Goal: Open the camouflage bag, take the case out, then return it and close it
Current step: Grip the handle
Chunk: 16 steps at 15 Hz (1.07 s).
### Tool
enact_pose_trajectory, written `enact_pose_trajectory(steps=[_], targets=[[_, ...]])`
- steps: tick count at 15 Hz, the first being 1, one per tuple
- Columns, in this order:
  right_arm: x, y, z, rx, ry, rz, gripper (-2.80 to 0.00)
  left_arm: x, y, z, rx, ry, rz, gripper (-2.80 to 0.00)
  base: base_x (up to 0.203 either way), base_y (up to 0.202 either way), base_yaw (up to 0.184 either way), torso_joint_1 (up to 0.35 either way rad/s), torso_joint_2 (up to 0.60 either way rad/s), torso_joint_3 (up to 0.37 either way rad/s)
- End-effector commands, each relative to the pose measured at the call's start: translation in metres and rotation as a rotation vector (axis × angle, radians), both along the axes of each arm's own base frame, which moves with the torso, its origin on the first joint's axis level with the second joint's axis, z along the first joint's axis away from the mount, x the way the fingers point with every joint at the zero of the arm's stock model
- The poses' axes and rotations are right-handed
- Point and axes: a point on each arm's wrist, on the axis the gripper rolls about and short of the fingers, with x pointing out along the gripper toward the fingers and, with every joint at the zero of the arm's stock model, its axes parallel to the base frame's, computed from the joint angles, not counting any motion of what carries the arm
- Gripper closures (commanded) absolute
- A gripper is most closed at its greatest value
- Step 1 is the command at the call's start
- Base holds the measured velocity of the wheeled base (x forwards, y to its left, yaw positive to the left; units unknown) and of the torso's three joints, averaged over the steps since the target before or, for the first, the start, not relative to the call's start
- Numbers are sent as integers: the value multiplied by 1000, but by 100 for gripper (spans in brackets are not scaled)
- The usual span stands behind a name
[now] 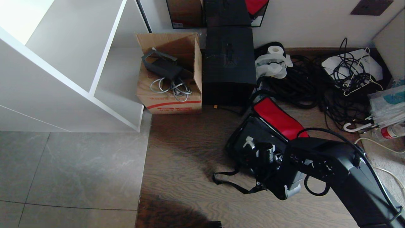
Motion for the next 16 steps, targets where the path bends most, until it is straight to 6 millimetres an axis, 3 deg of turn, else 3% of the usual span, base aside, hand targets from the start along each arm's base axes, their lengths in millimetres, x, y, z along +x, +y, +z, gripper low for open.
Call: enact_pose_trajectory(steps=[1, 4, 5, 10, 16], targets=[[3, -2, 8, 2, -16, -12, 0, 0, 0, 0, 0, -1, 0, 0, 0, 0, 0, 0, 0, 0], [8, -16, 12, 1, -1, -41, 0, 0, 0, 0, 0, -1, 0, 0, 0, 0, 0, 0, 0, 0], [7, -19, 10, -5, 21, -47, -280, 0, 0, 0, 0, -1, 0, 0, 0, 0, 0, 0, 0, 0], [13, -22, 5, 77, 32, -88, -280, 0, 0, 0, 0, -1, 0, 0, 0, 0, 0, 0, 0, 0], [43, -56, 15, 94, 48, -189, -280, 0, 0, 0, 0, -1, 0, 0, 0, 0, 0, 0, 0, 0]])
